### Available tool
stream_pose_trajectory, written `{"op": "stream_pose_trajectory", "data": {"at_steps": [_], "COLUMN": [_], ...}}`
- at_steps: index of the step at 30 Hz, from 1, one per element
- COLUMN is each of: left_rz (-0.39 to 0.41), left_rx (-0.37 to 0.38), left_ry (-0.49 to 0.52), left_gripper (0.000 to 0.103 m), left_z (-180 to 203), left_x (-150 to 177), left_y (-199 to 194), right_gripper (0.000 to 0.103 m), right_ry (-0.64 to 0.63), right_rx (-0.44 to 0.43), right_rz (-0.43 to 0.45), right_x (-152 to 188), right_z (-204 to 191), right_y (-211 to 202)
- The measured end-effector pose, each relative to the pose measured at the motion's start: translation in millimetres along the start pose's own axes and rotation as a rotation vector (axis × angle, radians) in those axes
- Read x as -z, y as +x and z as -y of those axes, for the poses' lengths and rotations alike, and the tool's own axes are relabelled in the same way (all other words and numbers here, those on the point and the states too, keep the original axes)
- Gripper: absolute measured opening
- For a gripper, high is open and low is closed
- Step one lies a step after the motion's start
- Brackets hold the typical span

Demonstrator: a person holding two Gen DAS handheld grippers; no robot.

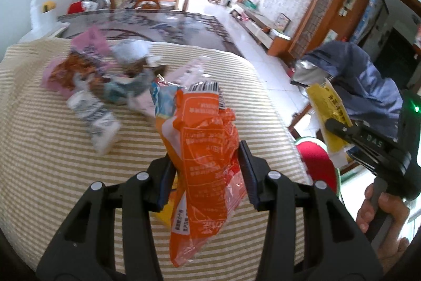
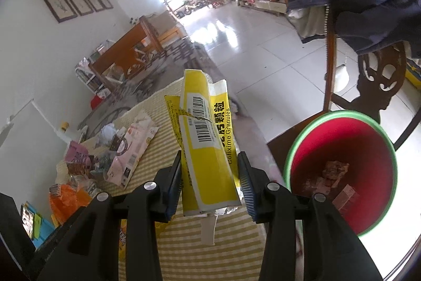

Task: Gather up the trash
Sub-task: 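Carry bag and packet to red bin and release both into it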

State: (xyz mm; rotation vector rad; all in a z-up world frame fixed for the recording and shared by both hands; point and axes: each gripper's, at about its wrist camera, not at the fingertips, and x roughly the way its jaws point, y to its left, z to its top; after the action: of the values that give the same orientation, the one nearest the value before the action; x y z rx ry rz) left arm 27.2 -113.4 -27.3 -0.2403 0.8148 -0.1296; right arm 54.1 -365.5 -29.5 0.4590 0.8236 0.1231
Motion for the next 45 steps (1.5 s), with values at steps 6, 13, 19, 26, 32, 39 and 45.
{"op": "stream_pose_trajectory", "data": {"at_steps": [6,13,19,26,32,39,45], "left_rz": [-0.017,-0.066,-0.105,-0.172,-0.197,-0.185,-0.148], "left_rx": [0.111,0.246,0.295,0.337,0.368,0.369,0.344], "left_ry": [0.070,0.133,0.186,0.235,0.299,0.310,0.286], "left_gripper": [0.044,0.044,0.044,0.046,0.063,0.073,0.074], "left_z": [42.7,100.4,137.4,167.7,189.3,183.9,170.9], "left_x": [-2.7,-7.2,-7.5,-4.2,4.9,8.3,-0.5], "left_y": [15.8,44.7,64.6,89.9,95.0,87.2,71.4], "right_gripper": [0.039,0.039,0.039,0.039,0.052,0.066,0.071], "right_ry": [0.121,0.267,0.311,0.400,0.485,0.464,0.442], "right_rx": [0.050,0.121,0.142,0.208,0.271,0.287,0.263], "right_rz": [0.058,0.146,0.165,0.262,0.308,0.326,0.294], "right_x": [-10.7,-15.9,-17.8,-16.4,-13.7,-16.1,-19.7], "right_z": [43.0,87.6,100.5,117.7,138.0,134.6,127.7], "right_y": [-18.2,-38.2,-42.7,-61.2,-68.5,-68.9,-58.8]}}
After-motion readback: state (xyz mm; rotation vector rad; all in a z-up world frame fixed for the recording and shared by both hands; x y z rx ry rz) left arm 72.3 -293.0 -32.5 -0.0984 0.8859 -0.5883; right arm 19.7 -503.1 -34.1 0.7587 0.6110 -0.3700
